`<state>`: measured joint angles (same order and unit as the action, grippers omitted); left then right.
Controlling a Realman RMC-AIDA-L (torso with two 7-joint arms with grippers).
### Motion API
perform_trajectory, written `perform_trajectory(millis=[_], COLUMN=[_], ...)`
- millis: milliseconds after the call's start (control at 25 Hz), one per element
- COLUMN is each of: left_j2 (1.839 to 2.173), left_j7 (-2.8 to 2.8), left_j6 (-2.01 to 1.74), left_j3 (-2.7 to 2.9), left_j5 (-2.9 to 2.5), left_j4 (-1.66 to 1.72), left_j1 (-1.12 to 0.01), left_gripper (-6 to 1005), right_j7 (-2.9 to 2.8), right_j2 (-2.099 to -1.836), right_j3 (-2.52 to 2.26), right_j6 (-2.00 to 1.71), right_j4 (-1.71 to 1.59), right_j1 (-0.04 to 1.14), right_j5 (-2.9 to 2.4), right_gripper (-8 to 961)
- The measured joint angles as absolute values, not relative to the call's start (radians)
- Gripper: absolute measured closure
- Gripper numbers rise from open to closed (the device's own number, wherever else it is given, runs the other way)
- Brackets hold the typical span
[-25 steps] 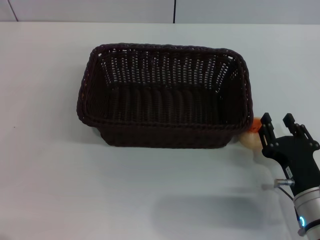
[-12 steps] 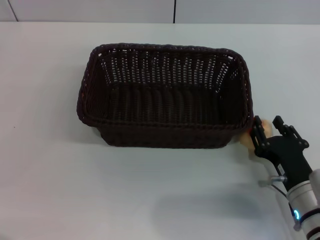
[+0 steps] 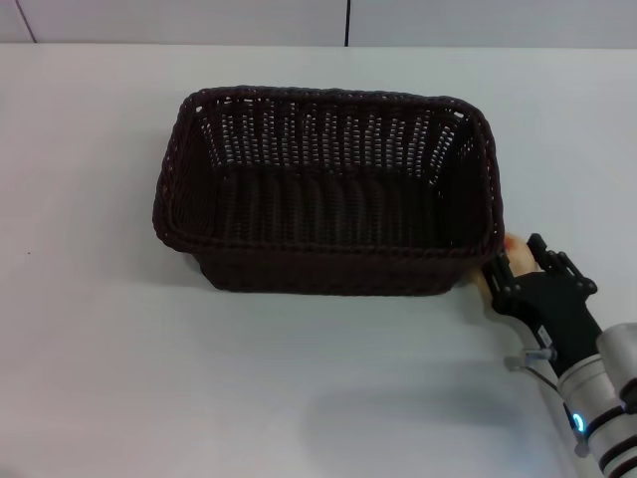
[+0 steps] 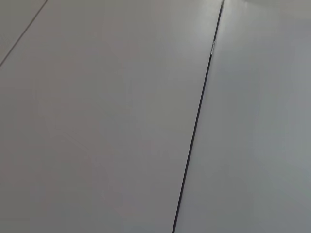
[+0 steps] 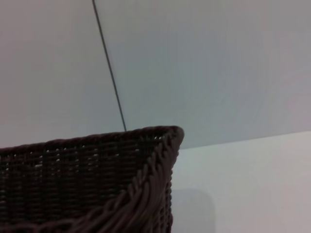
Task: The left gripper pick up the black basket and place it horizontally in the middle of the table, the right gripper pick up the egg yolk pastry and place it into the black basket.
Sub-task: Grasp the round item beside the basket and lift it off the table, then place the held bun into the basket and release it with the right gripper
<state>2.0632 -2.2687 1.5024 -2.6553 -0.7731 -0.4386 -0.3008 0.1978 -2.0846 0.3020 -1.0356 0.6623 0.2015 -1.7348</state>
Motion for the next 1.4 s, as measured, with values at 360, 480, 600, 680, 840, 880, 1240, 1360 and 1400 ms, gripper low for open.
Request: perform_trajectory(millis=[360, 480, 600, 680, 840, 880, 1240, 1360, 1400], left_j2=[2.062, 2.062, 2.062, 2.062, 2.062, 2.062, 2.061, 2.060, 2.061], left_j7=[-2.270, -2.270, -2.270, -2.270, -2.270, -2.270, -2.270, -2.270, -2.270], left_j6=[1.503, 1.503, 1.503, 1.503, 1.503, 1.503, 1.503, 1.503, 1.503], left_j3=[-2.655, -2.655, -2.655, -2.655, -2.655, -2.655, -2.655, -2.654, -2.654], left_j5=[-0.773, -0.773, -0.773, -0.773, -0.773, -0.773, -0.773, -0.773, -0.773], left_j4=[-0.440, -0.440, -0.440, -0.440, -0.440, -0.440, -0.438, -0.436, -0.436], left_j1=[-0.305, -0.305, -0.305, -0.305, -0.305, -0.305, -0.306, -0.306, -0.305], left_gripper=[580, 580, 580, 580, 580, 580, 580, 580, 580], right_j7=[0.198, 0.203, 0.205, 0.206, 0.207, 0.208, 0.328, 0.373, 0.402], right_j2=[-2.085, -2.085, -2.086, -2.086, -2.086, -2.085, -2.078, -2.078, -2.077], right_j3=[0.303, 0.305, 0.305, 0.305, 0.305, 0.305, 0.321, 0.318, 0.320], right_j6=[-1.036, -1.042, -1.077, -1.119, -1.201, -1.251, -1.519, -1.544, -1.551], right_j4=[0.665, 0.666, 0.666, 0.666, 0.667, 0.667, 0.671, 0.688, 0.701], right_j1=[0.207, 0.205, 0.197, 0.188, 0.173, 0.165, 0.185, 0.196, 0.211], right_j5=[-1.735, -1.735, -1.735, -1.723, -1.682, -1.662, -1.666, -1.700, -1.752], right_gripper=[649, 734, 794, 803, 821, 826, 888, 895, 895])
